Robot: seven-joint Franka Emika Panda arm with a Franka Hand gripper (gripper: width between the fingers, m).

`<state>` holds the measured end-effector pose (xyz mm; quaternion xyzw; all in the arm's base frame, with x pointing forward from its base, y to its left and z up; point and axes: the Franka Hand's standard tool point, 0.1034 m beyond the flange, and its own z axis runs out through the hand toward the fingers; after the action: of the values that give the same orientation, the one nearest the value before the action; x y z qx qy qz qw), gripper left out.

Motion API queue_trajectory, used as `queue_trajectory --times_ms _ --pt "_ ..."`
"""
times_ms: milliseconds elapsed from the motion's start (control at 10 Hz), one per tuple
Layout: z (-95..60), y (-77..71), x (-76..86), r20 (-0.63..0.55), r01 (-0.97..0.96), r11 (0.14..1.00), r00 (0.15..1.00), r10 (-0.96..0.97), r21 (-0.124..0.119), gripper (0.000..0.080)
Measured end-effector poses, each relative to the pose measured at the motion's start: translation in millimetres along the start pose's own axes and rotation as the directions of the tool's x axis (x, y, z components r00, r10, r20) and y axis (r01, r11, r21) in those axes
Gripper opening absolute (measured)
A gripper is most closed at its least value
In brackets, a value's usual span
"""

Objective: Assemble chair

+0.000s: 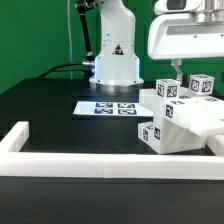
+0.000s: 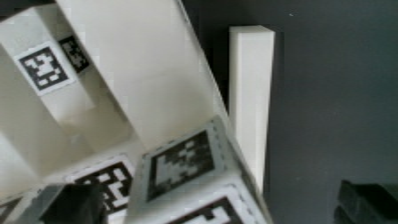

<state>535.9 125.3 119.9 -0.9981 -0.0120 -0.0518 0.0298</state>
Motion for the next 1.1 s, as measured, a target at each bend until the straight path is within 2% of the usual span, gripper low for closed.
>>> queue_trajectory --times_ms 100,300,500,600,900,1100 --pt "0.0 1.1 0.2 0.000 0.079 0.997 0.997 -0.079 0.000 0.0649" --pt "0.0 1.2 0.2 0.000 0.081 0.997 0.997 -0.081 0.000 0.0649" --pt "0.0 1.2 0.2 0.000 0.081 0.997 0.997 -0.081 0.000 0.0386" --pt "-0.1 1.2 0.3 0.000 0.067 0.998 0.998 -0.067 0.000 0.0287" --pt "-0.1 1.4 0.3 0.000 0.049 0.999 0.999 -0.049 0.000 0.0287" --pt "0.1 2.9 -0.1 -0.005 -0.189 0.982 0.982 0.189 0.024 0.0287"
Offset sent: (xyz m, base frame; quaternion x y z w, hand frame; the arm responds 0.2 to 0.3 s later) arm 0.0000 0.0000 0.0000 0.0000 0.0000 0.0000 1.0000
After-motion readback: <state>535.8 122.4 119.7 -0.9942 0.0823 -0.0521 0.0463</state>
